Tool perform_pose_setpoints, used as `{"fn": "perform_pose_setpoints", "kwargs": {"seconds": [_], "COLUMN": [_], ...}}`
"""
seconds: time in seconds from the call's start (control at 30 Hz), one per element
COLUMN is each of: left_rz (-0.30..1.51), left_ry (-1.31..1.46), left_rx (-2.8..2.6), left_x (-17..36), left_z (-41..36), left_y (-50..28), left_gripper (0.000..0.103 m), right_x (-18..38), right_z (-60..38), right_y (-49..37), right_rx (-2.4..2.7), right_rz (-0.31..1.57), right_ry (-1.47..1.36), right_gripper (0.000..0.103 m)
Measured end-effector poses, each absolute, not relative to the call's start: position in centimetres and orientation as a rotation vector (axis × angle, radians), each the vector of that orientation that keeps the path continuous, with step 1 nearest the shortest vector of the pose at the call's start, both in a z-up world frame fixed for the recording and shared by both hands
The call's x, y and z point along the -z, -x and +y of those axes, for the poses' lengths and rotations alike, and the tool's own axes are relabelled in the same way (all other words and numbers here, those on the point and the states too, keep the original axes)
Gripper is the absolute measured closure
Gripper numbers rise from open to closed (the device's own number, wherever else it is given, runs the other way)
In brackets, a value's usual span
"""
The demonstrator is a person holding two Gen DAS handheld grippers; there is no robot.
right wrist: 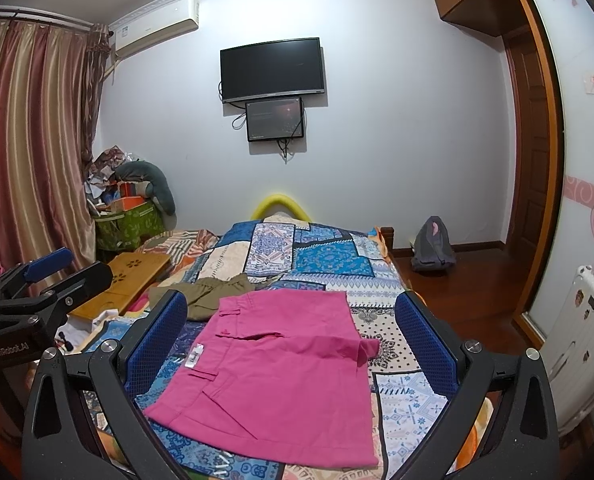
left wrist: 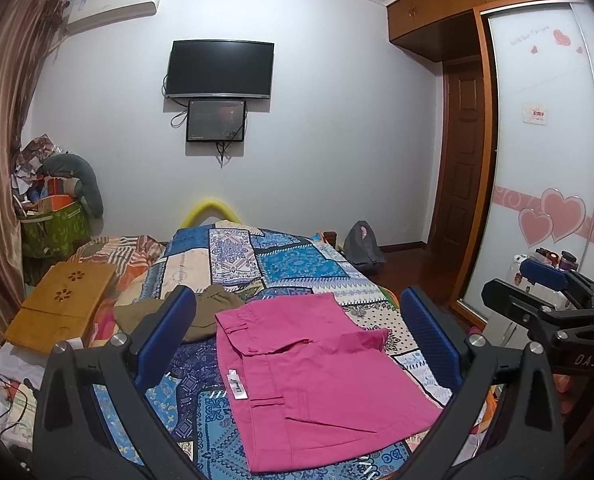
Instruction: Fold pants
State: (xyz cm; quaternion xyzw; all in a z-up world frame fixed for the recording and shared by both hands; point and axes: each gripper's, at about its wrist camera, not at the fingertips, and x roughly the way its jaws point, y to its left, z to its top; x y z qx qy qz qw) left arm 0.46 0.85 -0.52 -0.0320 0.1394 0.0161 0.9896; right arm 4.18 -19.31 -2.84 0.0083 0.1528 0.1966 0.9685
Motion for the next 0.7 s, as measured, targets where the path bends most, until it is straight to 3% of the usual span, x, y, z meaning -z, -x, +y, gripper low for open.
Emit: {"fn": "perform_pose_setpoints", "kwargs": {"seconds": [0.7], "left_rz": [0.28], "left_ry": [0.067], "left_rx": [-0.039], "left_x": [0.46], "left_z": [1.17], "left_y": [-0.46], "left_gripper": [0.0], "right_x": [3.04], "right_z": [-19.39], "right_y": [-4.36], "right_rx": [-0.404], "right_rz": [0.311], "right_ry": [-0.019], "right_gripper": [0.0]}}
